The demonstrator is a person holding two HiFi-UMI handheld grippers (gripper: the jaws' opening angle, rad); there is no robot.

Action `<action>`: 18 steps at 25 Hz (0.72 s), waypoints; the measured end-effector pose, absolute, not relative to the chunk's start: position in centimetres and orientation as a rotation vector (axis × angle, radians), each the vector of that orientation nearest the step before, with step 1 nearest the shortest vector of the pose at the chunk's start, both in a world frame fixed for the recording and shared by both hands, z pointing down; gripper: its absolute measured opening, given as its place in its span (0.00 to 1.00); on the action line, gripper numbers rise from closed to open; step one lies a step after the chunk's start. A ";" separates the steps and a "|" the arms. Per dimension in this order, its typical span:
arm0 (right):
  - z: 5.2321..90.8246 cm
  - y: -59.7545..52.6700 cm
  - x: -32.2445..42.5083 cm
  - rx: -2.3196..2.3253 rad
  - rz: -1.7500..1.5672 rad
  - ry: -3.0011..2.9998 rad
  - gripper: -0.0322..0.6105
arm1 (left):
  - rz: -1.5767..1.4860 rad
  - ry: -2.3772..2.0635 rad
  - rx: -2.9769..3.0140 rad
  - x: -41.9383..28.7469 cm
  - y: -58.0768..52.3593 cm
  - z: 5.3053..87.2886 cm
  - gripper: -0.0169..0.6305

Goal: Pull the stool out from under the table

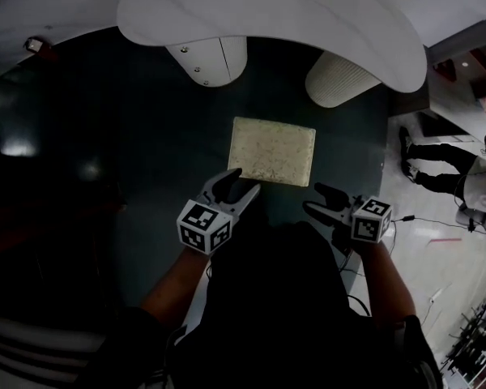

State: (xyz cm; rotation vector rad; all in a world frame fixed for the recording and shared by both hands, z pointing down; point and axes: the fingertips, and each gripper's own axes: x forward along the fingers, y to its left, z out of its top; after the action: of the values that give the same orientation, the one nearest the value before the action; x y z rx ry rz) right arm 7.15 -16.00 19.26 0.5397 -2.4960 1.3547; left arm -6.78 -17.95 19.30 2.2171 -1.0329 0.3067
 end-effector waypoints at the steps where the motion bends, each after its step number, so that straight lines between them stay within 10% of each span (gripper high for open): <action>1: 18.2 -15.8 7.0 0.532 1.333 -2.526 0.53 | 0.287 -1.051 2.226 -6.6 -17.4 18.0 0.38; 18: 0.0 -1.0 16.4 0.516 0.679 -2.995 0.49 | 0.138 -1.333 2.444 7.5 -2.2 0.1 0.11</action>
State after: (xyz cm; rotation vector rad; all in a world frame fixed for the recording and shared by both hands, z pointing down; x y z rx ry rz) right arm 16.43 -1.04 0.00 0.5160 -2.9953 0.6791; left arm 7.49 -2.18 0.09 2.4440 -1.3327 0.1380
